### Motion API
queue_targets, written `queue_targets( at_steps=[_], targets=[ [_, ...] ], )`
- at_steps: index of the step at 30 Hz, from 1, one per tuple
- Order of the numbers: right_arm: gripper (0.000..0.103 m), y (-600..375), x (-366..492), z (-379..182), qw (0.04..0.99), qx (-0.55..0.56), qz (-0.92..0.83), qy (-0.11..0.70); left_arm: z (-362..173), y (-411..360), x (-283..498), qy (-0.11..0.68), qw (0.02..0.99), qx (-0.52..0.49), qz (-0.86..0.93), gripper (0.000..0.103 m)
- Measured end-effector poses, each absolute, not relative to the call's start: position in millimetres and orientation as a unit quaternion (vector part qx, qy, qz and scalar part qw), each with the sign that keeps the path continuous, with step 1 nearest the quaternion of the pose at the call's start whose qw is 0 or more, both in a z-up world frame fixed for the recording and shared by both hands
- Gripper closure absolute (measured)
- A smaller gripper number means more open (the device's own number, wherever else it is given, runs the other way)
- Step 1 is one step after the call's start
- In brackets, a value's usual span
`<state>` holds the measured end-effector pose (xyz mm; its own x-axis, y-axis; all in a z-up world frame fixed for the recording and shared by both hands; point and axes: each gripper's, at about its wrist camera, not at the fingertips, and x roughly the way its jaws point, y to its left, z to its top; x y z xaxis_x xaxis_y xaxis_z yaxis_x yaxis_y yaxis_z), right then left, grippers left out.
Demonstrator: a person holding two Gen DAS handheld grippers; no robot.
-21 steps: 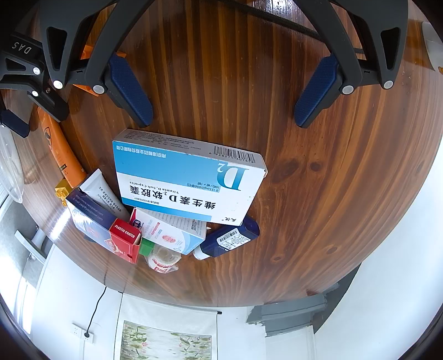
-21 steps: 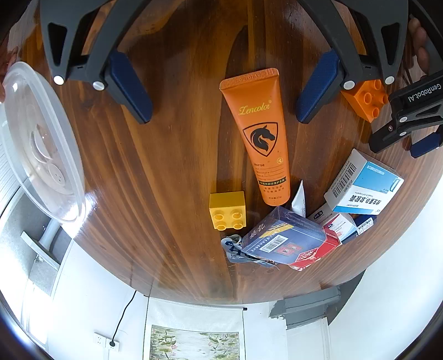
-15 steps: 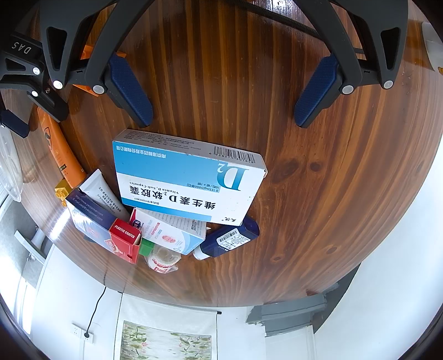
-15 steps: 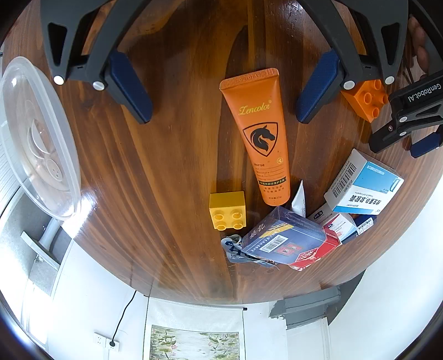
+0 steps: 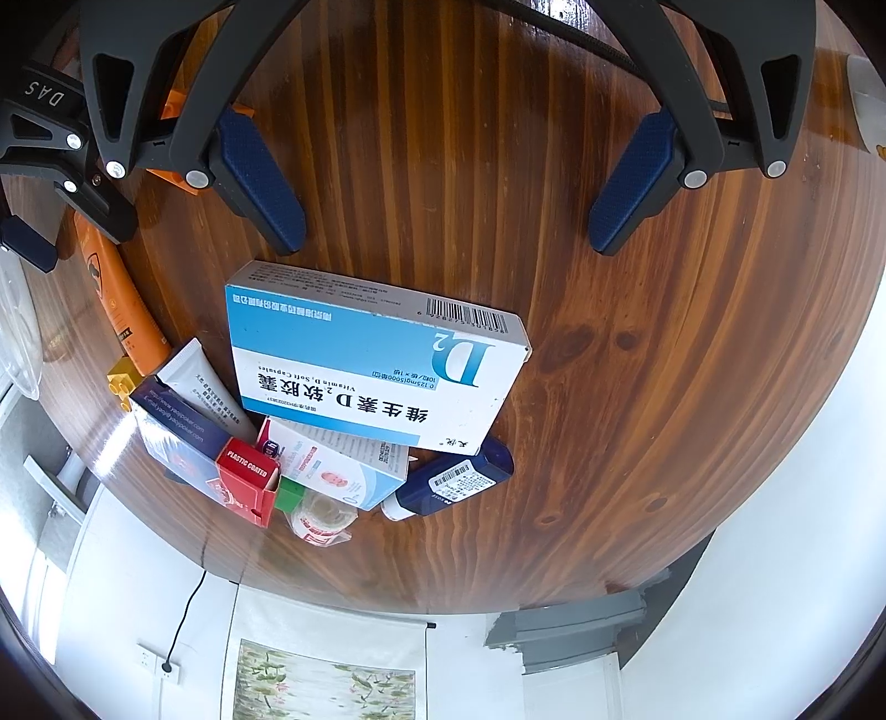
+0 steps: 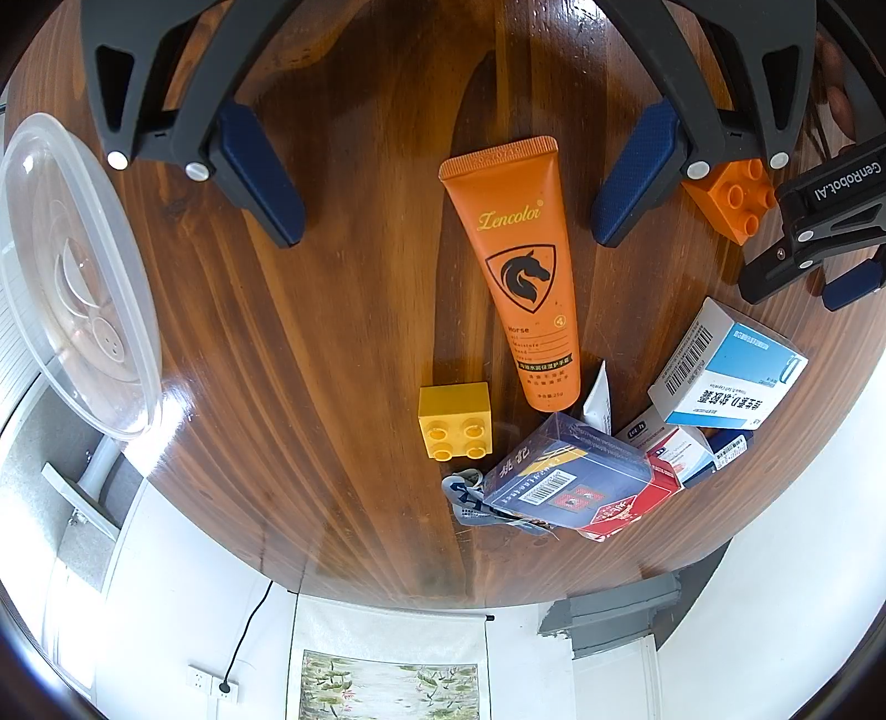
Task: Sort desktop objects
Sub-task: 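Reach left gripper toward orange lego brick while right gripper moves toward orange tube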
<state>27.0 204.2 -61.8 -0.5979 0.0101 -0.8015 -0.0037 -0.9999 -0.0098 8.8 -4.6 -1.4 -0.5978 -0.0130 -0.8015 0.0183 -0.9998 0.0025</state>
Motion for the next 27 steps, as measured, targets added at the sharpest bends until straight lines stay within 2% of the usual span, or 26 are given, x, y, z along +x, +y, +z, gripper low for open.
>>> queue_targets(
  at_steps=[9, 27],
  targets=[
    [0.000, 206.7, 36.4, -58.9, -0.036, -0.451, 0.892, -0.025, -1.3, -4.4, 8.9, 0.003, 0.009, 0.448, -0.894, 0.000],
    [0.000, 204.1, 31.5, -61.4, -0.053, -0.455, 0.888, -0.035, -0.2, -4.1, 5.9, 0.006, 0.009, 0.454, -0.891, 0.000]
  ],
)
